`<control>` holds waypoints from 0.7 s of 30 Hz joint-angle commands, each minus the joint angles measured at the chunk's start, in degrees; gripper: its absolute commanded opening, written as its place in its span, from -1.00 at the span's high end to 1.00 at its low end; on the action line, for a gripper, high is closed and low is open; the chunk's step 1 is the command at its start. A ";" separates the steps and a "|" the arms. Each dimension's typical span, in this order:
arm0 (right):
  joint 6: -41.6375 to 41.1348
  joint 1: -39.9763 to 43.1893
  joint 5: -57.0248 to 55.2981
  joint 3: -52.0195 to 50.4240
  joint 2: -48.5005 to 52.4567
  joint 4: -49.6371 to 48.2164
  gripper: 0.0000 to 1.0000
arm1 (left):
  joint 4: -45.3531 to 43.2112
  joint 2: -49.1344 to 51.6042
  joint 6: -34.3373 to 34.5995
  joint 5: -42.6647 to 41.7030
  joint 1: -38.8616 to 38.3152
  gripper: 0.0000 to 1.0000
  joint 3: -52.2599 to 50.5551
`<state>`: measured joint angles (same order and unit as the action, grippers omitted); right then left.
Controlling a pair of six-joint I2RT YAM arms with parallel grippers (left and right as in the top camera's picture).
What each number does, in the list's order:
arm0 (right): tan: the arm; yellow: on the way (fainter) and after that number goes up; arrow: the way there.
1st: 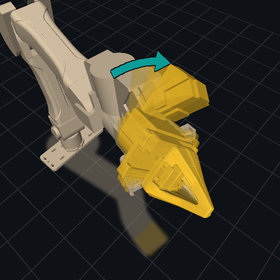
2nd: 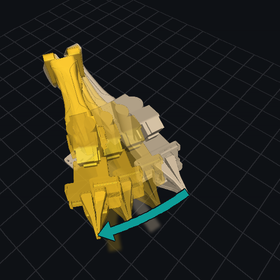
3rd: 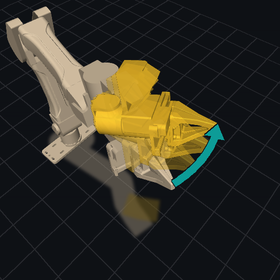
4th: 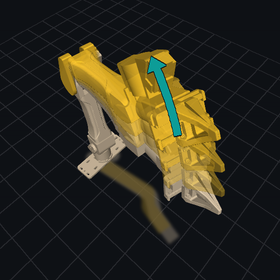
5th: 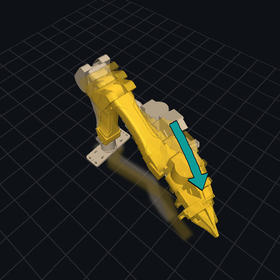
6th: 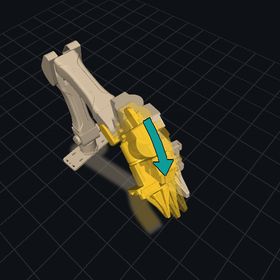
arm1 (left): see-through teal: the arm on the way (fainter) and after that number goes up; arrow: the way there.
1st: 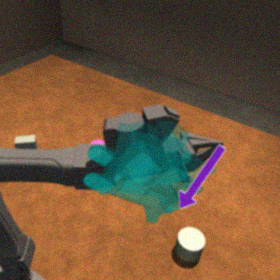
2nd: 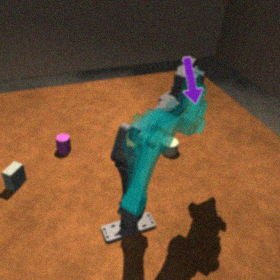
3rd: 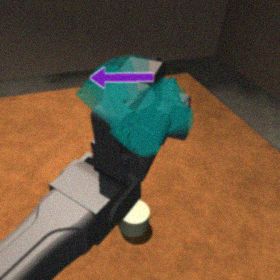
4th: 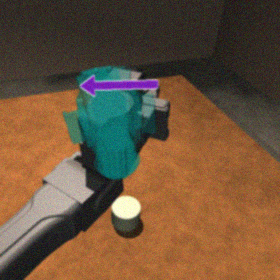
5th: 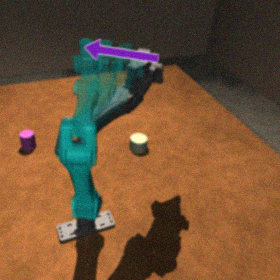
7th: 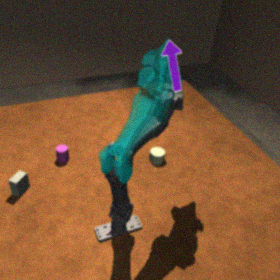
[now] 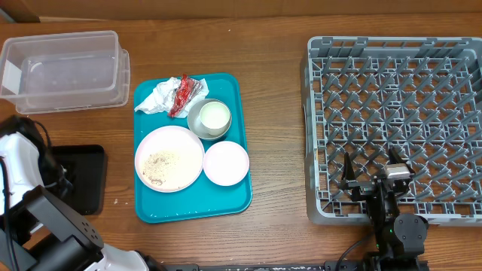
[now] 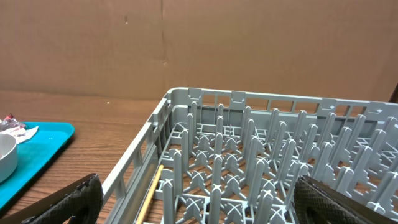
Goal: Sort waste into correct bins and load items into the dishwasher
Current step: 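Carry the food scrap left and release it onto the black tray, then reach the left gripper to the rice plate rim and grasp it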
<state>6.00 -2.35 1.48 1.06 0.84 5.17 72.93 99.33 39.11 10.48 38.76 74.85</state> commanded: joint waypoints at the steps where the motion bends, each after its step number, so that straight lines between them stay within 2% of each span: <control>1: -0.44 -0.22 -0.13 -0.59 -0.68 -0.37 -1.00 | 0.22 -2.08 -6.01 -13.86 0.20 -1.00 2.75; 3: -0.44 -0.22 -0.15 -0.59 -0.68 -0.37 -1.00 | -0.13 -2.51 -13.40 -25.70 0.17 -1.00 2.80; 5: -0.44 -0.22 -0.15 -0.59 -0.68 -0.37 -1.00 | 0.04 -2.78 -18.88 -33.09 -0.20 -1.00 2.80; 8: -0.44 -0.22 -0.13 -0.59 -0.68 -0.37 -1.00 | 0.07 -4.59 -21.46 -36.76 -2.19 -1.00 2.80; 14: -0.44 -0.22 -0.13 -0.59 -0.68 -0.37 -1.00 | -4.74 -13.31 -22.43 -35.39 -11.69 -1.00 2.80; 19: -0.44 -0.22 -0.15 -0.59 -0.68 -0.37 -1.00 | -6.01 -17.73 -20.92 -23.32 -27.47 -0.60 2.78; 21: -0.44 -0.22 -0.13 -0.59 -0.68 -0.37 -1.00 | -5.92 -16.94 -18.21 -17.03 -32.76 -0.30 2.45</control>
<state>5.98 -2.33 1.48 1.06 0.84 5.17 66.67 81.67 18.37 -17.50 13.21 77.10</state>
